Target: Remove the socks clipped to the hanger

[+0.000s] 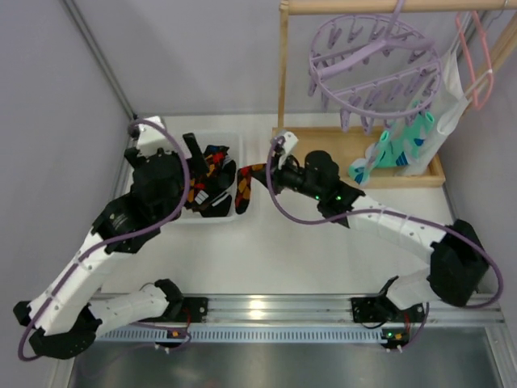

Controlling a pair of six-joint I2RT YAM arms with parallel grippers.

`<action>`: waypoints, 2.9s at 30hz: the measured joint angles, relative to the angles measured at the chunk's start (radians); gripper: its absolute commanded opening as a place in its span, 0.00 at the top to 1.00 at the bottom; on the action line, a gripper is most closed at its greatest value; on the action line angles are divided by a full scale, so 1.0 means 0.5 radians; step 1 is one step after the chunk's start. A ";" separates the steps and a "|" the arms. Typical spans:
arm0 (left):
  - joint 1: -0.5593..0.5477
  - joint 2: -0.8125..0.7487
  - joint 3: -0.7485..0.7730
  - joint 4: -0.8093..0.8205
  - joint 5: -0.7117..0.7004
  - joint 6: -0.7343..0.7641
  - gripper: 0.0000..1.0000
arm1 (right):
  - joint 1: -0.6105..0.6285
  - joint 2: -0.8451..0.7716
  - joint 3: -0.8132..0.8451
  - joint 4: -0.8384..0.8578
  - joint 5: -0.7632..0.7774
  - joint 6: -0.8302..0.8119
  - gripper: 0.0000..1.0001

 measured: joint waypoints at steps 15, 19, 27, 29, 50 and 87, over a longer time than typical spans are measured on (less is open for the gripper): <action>0.010 -0.843 -0.339 -0.336 -0.249 -0.050 0.02 | 0.157 2.202 2.576 -0.856 -0.410 -0.085 1.00; 0.011 -0.874 -0.536 -0.340 -0.242 -0.096 0.02 | 0.158 2.489 2.592 -0.922 -0.447 0.035 1.00; 0.011 -0.911 -0.711 -0.384 -0.181 -0.156 0.02 | 0.153 2.477 2.531 -0.784 -0.477 0.205 0.70; 0.011 -0.961 -0.716 -0.384 -0.181 -0.169 0.02 | 0.153 2.382 2.376 -0.691 -0.481 0.241 0.68; 0.037 -1.025 -0.767 -0.384 -0.067 -0.215 0.02 | 0.008 0.774 0.771 -0.375 -0.118 0.331 0.01; 0.095 -0.740 -0.853 -0.385 0.395 -0.208 0.02 | -0.836 -0.300 -0.507 -0.322 1.643 -0.114 0.67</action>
